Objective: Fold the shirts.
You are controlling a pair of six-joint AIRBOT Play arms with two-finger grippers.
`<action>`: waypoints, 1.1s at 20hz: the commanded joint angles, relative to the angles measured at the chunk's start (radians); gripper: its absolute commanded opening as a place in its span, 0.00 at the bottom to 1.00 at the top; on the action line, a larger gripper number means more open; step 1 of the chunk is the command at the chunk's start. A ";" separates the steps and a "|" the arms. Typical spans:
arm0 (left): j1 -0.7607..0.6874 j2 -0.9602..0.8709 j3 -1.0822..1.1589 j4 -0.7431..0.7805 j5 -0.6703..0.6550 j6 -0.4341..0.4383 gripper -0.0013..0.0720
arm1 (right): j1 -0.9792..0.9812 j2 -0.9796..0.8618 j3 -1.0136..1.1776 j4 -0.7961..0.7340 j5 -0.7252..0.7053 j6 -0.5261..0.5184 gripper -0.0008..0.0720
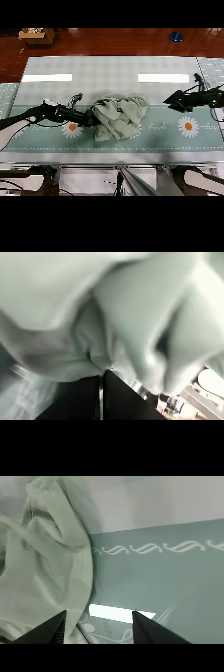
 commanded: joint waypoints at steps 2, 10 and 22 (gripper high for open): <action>0.000 0.019 0.002 -0.008 -0.016 0.011 0.05 | 0.173 -0.060 -0.080 0.064 -0.168 -0.011 0.70; 0.017 0.026 0.002 -0.008 -0.017 0.011 0.05 | 0.286 -0.166 -0.079 0.150 -0.260 0.033 0.70; 0.071 0.146 0.002 -0.008 -0.014 0.045 0.04 | 0.391 -0.152 -0.008 0.277 -0.202 -0.143 0.07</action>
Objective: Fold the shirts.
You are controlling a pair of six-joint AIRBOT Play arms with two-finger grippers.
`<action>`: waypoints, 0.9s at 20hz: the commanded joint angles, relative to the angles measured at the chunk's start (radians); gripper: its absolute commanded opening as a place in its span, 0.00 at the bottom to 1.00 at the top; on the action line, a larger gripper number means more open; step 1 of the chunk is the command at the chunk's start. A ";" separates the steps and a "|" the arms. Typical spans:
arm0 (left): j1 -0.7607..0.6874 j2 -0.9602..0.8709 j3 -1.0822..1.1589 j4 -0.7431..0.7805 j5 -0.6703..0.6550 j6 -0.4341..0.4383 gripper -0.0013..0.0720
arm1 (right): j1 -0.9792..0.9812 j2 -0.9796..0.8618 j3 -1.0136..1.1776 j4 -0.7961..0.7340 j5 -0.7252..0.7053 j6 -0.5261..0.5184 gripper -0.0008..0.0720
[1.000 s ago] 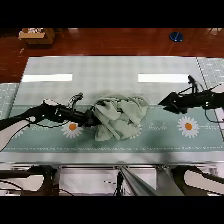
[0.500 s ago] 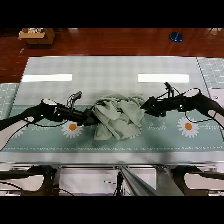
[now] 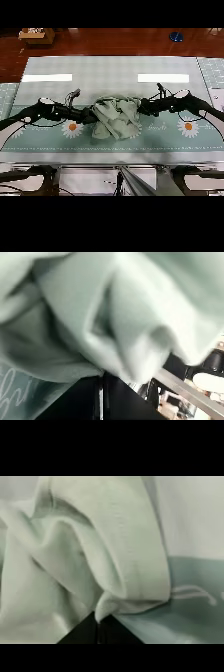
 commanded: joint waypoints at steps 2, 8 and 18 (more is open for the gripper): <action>0.103 0.157 0.007 0.000 0.000 0.003 0.04 | -0.055 0.103 0.124 0.018 0.175 -0.091 0.07; 0.394 0.540 0.185 0.000 -0.057 -0.062 0.04 | -0.294 0.450 0.400 0.016 0.212 -0.040 0.07; 0.612 0.741 0.790 0.027 -0.095 -0.175 0.04 | -0.447 0.714 0.643 0.010 0.208 0.054 0.07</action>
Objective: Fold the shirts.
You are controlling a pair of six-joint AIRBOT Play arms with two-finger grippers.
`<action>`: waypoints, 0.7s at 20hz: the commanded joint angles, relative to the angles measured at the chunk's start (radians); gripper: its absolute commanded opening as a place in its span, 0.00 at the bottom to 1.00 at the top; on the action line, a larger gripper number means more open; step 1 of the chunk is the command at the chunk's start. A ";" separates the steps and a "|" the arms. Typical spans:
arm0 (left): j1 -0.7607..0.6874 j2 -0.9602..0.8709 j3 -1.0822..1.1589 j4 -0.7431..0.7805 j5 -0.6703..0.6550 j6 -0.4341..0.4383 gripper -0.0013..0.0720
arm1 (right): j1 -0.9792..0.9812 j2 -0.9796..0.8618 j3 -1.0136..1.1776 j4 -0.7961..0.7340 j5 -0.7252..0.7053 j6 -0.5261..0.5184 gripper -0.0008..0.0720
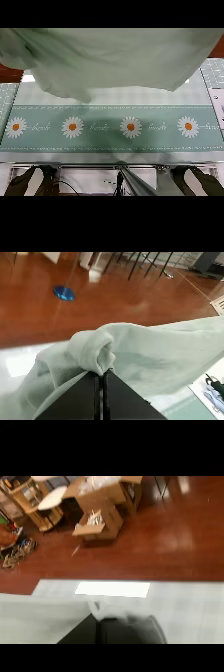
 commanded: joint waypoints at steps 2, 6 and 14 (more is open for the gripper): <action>0.025 0.024 0.269 0.014 -0.010 -0.079 0.04 | -0.018 0.054 0.127 -0.001 0.002 0.051 0.07; 0.025 0.033 0.500 0.070 -0.118 -0.219 0.04 | -0.018 0.055 0.296 -0.006 0.076 0.109 0.07; 0.025 0.150 0.710 0.338 -0.496 -0.544 0.04 | -0.018 0.105 0.569 -0.354 0.520 0.303 0.07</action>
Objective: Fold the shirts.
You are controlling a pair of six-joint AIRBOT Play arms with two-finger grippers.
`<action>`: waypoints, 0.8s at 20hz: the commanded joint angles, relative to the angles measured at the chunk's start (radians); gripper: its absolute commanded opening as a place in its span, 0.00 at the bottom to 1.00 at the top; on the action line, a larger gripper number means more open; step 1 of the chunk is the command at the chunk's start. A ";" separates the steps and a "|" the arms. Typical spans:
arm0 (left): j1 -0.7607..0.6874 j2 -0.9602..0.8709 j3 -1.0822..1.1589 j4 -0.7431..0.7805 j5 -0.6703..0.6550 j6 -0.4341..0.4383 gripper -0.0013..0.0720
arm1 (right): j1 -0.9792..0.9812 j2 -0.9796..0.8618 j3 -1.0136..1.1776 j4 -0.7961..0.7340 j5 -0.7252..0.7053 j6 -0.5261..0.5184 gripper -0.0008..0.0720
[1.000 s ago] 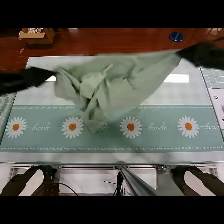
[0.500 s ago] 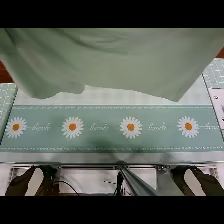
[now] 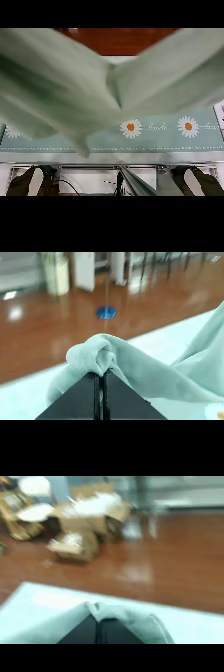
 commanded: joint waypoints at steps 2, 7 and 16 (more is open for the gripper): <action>-0.003 0.047 0.045 0.074 -0.245 -0.225 0.04 | -0.001 0.043 0.064 -0.123 0.368 0.085 0.07; -0.058 0.052 0.004 0.073 -0.246 -0.290 0.04 | 0.049 0.076 0.048 -0.221 0.394 0.120 0.07; -0.087 0.063 -0.614 0.077 -0.235 -0.086 0.04 | 0.286 0.014 -0.518 -0.401 0.315 0.098 0.07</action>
